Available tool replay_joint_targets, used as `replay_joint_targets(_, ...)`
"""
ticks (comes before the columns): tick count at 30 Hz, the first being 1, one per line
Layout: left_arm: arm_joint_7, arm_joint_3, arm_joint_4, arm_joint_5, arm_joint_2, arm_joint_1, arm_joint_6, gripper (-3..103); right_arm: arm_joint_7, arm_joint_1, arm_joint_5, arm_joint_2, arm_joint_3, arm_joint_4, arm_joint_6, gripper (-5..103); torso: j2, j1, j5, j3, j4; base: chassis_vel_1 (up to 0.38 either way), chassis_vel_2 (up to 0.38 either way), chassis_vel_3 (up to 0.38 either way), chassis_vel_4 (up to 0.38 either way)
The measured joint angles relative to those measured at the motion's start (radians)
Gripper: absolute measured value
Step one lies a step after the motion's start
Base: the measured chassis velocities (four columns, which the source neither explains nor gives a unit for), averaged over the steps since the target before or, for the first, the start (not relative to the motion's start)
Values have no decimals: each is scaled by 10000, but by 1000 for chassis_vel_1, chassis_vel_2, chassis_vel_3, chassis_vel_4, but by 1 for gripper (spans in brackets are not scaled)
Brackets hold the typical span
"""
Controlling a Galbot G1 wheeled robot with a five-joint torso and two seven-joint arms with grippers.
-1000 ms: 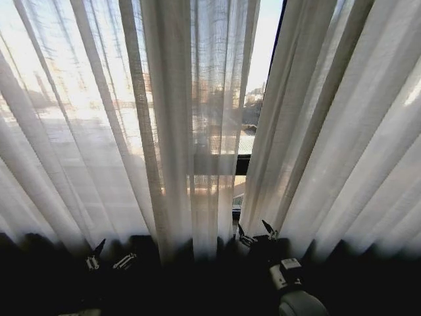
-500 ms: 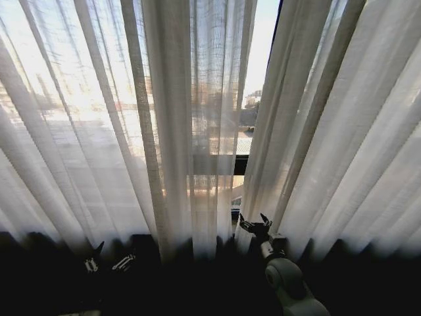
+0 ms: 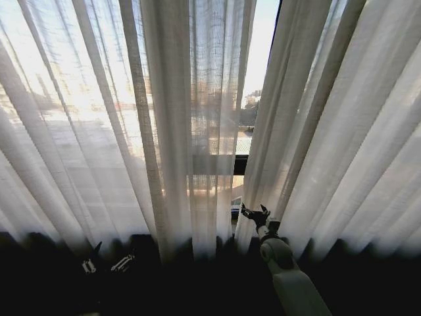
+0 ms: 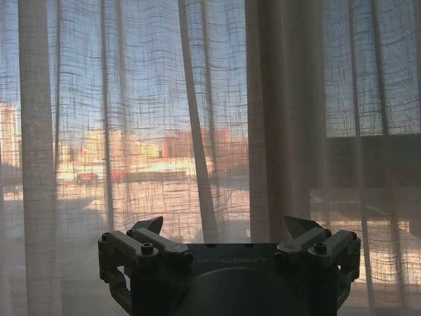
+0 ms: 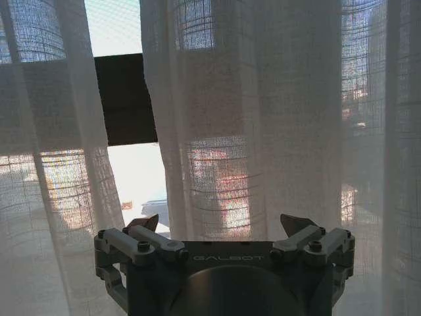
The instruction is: Open the curtains by pulling them apart, changing their state from closed to fully open.
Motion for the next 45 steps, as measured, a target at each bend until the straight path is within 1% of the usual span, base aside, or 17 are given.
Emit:
replay_joint_targets(16,-1,341,-246,229,-60,-494,619,100,-184,1569,456,301,-683,-1185,116,103,0,0,-3,-1,1,0,0,0,0)
replay_joint_targets(17,-1,338,-271,229,-63,-494,622,100,-186,1622,453,294,-709,-1263,186,95,0,0,-3,-1,2,0,0,0,0)
replay_joint_targets(20,-1,319,-295,229,-76,-494,623,100,-186,1666,450,282,-717,-1314,221,95,0,0,-2,-1,1,0,0,0,0)
replay_joint_targets(21,0,311,-297,229,-89,-500,623,100,-186,1697,447,276,-720,-1351,236,85,0,0,-2,-1,1,0,0,0,0)
replay_joint_targets(23,-1,313,-298,229,-94,-507,623,100,-185,1736,441,268,-726,-1404,258,85,0,0,-2,-1,1,0,0,0,0)
replay_joint_targets(24,-1,322,-298,228,-96,-516,623,100,-182,1772,436,262,-727,-1450,277,74,0,0,-1,-1,1,0,0,0,0)
replay_joint_targets(26,2,353,-298,231,-103,-545,623,100,-173,1870,428,254,-727,-1524,323,63,0,0,-2,-1,1,0,0,0,0)
replay_joint_targets(29,5,360,-298,232,-104,-554,623,100,-171,1932,425,250,-723,-1570,350,63,0,0,-2,-2,1,0,0,0,0)
replay_joint_targets(30,7,361,-298,232,-104,-555,623,100,-173,1995,424,251,-712,-1635,426,52,0,0,-2,-1,1,0,0,0,0)
replay_joint_targets(31,12,359,-295,232,-104,-548,623,100,-174,2040,424,258,-701,-1692,496,52,0,0,-2,-2,1,0,0,0,0)
replay_joint_targets(32,14,357,-292,232,-103,-536,623,100,-175,2063,424,263,-692,-1723,524,41,0,0,-1,-1,1,0,0,0,0)
replay_joint_targets(34,17,355,-290,232,-104,-514,623,100,-175,2091,424,271,-679,-1760,550,41,0,0,-1,-1,2,0,0,0,0)
replay_joint_targets(35,23,350,-290,227,-103,-487,615,100,-175,2112,424,277,-671,-1780,569,30,0,1,-1,-1,2,0,0,0,0)
replay_joint_targets(38,36,347,-297,206,-91,-471,603,100,-175,2113,418,276,-681,-1781,575,30,0,0,-1,-1,2,0,0,0,0)
replay_joint_targets(41,51,359,-306,188,-70,-511,600,100,-164,2067,401,259,-723,-1675,581,9,1,0,-2,-1,2,0,0,0,0)
replay_joint_targets(44,68,367,-306,178,-62,-529,600,100,-151,2016,385,236,-763,-1583,580,9,0,1,-1,-1,1,0,0,0,0)
replay_joint_targets(45,99,368,-306,162,-61,-531,600,100,-144,1964,331,214,-806,-1488,575,2,0,0,-2,-1,1,0,0,0,0)
